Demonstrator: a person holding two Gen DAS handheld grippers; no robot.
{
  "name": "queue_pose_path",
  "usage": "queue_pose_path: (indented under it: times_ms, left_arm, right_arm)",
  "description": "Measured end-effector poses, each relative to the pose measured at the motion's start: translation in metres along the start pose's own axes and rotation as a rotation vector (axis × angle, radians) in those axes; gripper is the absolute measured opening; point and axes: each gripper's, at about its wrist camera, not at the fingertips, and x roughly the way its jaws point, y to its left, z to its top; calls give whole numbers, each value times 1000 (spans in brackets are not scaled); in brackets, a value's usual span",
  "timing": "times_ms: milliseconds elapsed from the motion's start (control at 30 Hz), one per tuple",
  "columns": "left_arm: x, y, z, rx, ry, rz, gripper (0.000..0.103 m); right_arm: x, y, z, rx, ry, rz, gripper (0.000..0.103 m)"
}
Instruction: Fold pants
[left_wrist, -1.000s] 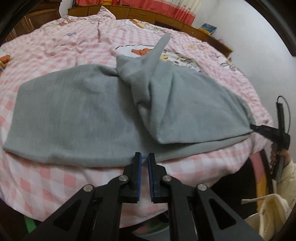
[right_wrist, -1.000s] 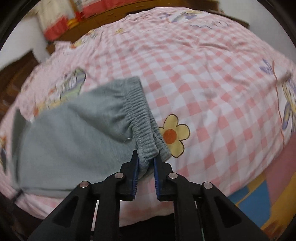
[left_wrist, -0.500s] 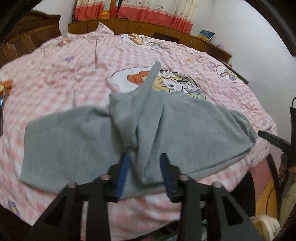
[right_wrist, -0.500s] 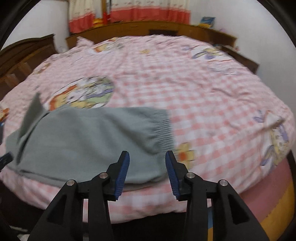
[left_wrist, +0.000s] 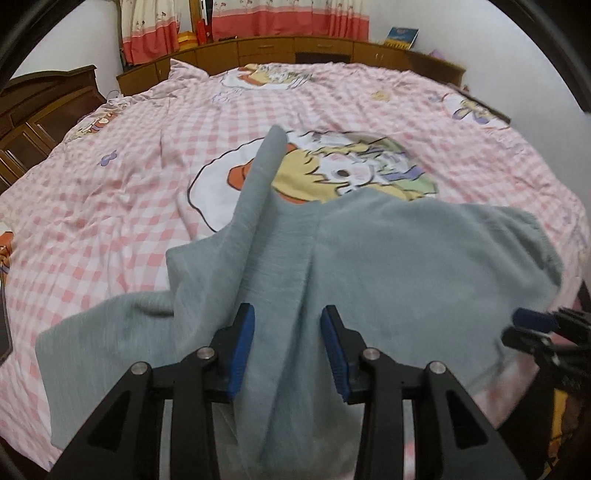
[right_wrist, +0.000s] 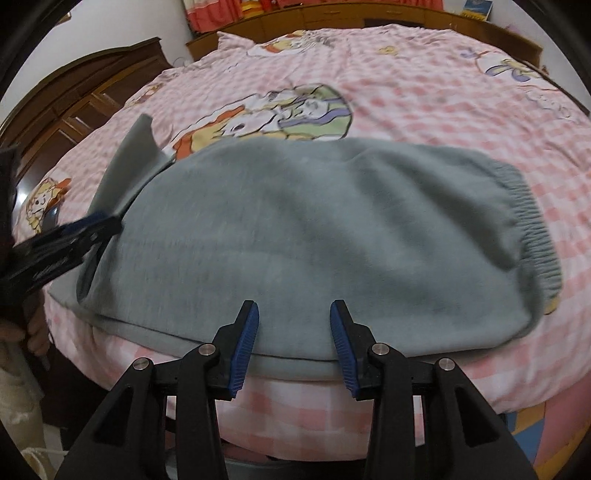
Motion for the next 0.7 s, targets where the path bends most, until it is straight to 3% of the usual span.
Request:
queue_pose_path:
  times_ms: [467,533,567,600,700]
  left_arm:
    - [32,-10,11,57,-10,88,43]
    - [31,-10,10,56,-19,70,26]
    - [29,-9,10,57,-25,45,10]
    - [26,-8,11,48,-29,33,4]
    - [9,1,11,-22,-62,24,3]
  right_arm:
    - [17,0,-5,-3,-3,5,42]
    - [18,-1,-7,-3,-8,7,42]
    - [18,-1,-7,-3,-11,10,42]
    - [18,-1,-8,-3,-13,12,42]
    - [20,-2,-6,-2,-9,20,42]
